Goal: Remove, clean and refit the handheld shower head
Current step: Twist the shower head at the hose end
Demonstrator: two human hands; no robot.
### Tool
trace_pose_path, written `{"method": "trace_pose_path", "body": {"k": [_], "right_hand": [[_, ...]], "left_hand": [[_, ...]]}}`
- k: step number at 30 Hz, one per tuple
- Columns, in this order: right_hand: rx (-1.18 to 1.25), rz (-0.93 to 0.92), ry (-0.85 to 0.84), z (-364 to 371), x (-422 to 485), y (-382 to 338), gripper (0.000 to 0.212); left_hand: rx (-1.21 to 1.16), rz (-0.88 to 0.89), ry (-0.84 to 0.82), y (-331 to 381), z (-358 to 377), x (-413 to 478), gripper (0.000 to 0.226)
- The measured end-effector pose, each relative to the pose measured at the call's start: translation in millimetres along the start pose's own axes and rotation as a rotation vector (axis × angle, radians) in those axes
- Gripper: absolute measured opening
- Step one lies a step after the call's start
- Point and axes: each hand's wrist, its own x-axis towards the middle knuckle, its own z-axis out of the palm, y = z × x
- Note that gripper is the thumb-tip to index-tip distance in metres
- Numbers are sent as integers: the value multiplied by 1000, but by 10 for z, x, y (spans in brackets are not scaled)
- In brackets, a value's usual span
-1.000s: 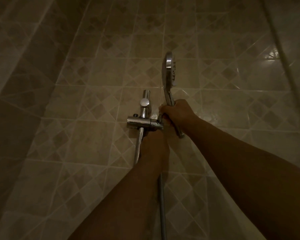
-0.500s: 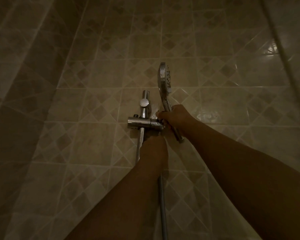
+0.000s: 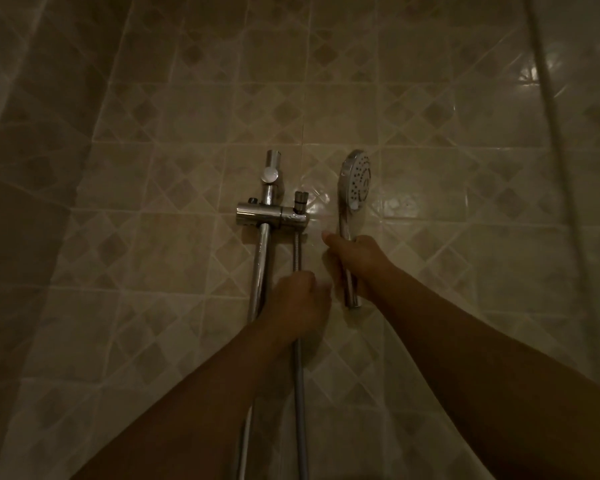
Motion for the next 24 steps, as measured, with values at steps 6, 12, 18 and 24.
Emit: {"method": "trace_pose_path", "body": {"k": [6, 12, 18, 24], "right_hand": [[14, 107, 32, -57, -400, 270, 38], [-74, 217, 147, -91, -905, 536, 29], [-222, 346, 235, -124, -1576, 750, 30], [-490, 295, 375, -448, -2383, 945, 24]], "left_hand": [[-524, -166, -365, 93, 169, -359, 7], [-726, -128, -549, 73, 372, -806, 10], [-893, -140, -722, -172, 701, -1266, 28], [-1076, -21, -1016, -43, 1064, -1864, 60]]}}
